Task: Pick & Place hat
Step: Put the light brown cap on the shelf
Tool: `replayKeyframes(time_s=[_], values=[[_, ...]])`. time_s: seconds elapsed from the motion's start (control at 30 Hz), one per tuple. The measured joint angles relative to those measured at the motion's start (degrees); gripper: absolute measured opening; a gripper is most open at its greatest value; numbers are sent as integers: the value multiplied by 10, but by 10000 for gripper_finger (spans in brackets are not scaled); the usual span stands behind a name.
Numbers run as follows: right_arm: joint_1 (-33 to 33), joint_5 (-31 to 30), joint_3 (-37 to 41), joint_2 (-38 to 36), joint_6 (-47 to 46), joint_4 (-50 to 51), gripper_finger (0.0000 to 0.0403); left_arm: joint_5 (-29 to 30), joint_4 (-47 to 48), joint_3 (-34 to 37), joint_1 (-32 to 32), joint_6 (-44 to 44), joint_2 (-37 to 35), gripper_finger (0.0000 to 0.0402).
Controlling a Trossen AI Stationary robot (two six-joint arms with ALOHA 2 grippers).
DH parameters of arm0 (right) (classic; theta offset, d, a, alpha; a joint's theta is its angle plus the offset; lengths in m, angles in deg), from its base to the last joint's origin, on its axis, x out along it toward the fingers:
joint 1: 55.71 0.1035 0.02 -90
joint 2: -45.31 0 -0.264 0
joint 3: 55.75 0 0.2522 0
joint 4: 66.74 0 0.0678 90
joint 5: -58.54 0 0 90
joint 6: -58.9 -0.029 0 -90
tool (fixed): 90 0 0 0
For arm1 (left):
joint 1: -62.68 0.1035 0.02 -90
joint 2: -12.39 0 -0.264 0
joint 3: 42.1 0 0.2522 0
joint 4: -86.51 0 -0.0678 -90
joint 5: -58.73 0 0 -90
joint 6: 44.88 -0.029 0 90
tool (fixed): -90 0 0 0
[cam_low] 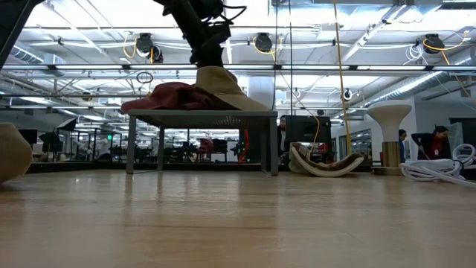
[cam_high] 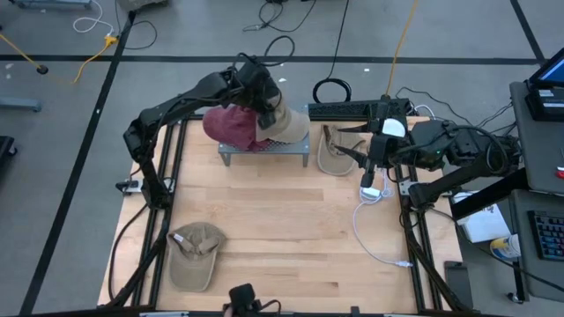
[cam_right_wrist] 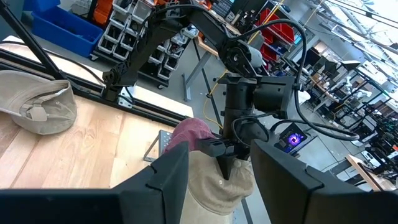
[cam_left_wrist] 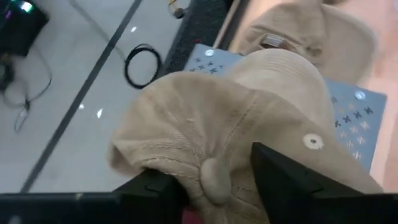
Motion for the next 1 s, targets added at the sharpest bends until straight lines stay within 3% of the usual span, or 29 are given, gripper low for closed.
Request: replayKeyframes(time_s=[0.3, 0.7, 1.0], values=[[0, 0, 0, 0, 0, 0, 167, 122, 15, 0, -18, 82, -14, 208], [0, 0, 0, 0, -1, 0, 167, 138, 0, 0, -34, 97, -56, 186], [0, 0, 0, 0, -2, 0, 167, 99, -82, 0, -39, -86, -52, 164]])
